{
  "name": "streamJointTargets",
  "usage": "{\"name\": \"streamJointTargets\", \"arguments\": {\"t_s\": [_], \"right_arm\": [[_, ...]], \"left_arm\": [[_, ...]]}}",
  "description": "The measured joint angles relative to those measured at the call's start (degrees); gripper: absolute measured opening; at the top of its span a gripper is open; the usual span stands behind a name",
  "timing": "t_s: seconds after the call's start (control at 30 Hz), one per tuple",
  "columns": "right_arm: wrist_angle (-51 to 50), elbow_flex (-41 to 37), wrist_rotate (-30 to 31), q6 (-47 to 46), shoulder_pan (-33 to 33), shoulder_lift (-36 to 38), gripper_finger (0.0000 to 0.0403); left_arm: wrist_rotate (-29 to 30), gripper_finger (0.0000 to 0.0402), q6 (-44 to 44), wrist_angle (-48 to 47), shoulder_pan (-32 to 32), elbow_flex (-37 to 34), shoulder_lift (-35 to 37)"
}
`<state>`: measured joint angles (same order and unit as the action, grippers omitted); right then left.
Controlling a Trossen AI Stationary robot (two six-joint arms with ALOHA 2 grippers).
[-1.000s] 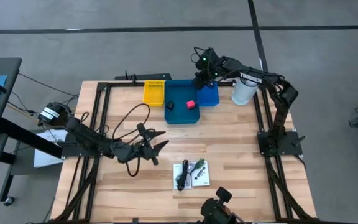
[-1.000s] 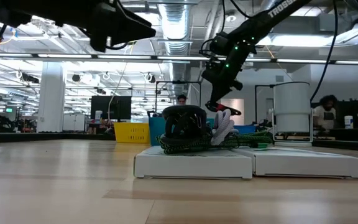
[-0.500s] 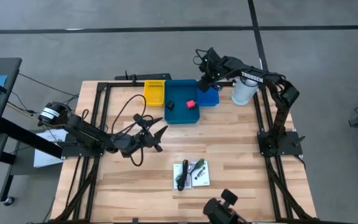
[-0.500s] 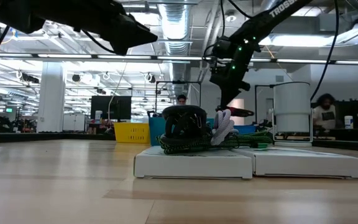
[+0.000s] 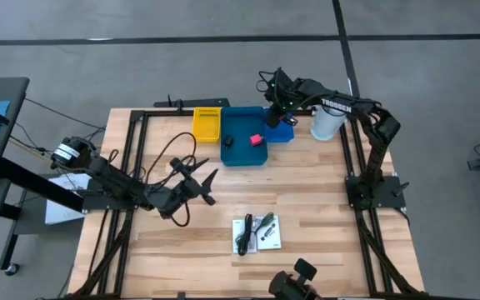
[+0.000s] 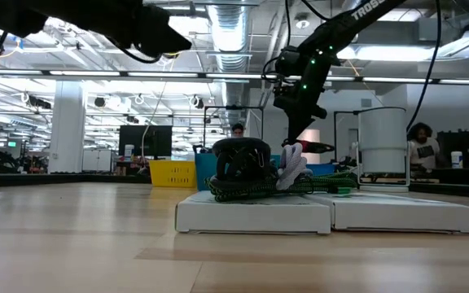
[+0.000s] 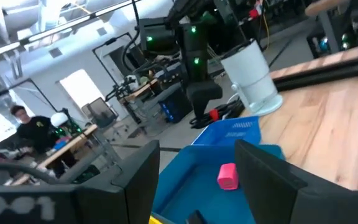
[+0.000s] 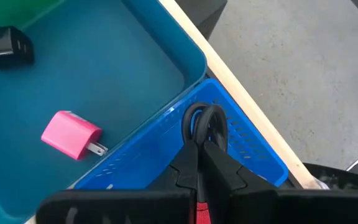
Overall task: Pick and place items into bin
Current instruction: Put the right black charger cable into the blue basket, then put the black charger cable into the blue basket
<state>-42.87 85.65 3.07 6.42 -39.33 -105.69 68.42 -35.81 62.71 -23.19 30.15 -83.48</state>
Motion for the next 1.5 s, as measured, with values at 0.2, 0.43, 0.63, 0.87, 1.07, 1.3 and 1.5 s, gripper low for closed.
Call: {"name": "streamJointTargets", "arguments": {"t_s": [0.2,0.43,0.63,0.87,1.07,1.3,1.5], "right_arm": [[0.0,0.0,0.0,0.0,-0.2,0.0,0.0001],[0.0,0.0,0.0,0.5,-0.3,0.0,0.0001],[0.0,0.0,-0.3,0.5,-0.6,0.0,0.0001],[-0.2,0.0,-0.2,-2.1,-0.5,0.0,0.0018],[-0.2,0.0,-0.2,-3.2,-0.4,0.0,0.0055],[-0.2,0.0,0.0,-4.5,-0.1,0.0,0.0067],[-1.5,0.0,0.0,-4.5,1.0,0.0,0.0067]], "left_arm": [[0.4,0.0197,1.2,3.7,-4.7,0.0,0.0],[-2.4,0.0197,4.5,4.4,-10.0,0.0,0.0],[-10.4,0.0197,9.9,-0.3,-13.6,0.0,0.0],[-11.8,0.0197,13.5,-0.8,-15.5,0.0,0.0],[-11.8,0.0197,15.5,-1.7,-15.5,0.0,0.0],[-11.8,0.0197,15.4,-1.7,-15.5,0.0,0.0],[-11.8,0.0197,15.3,-2.4,-15.4,0.0,0.0]]}}
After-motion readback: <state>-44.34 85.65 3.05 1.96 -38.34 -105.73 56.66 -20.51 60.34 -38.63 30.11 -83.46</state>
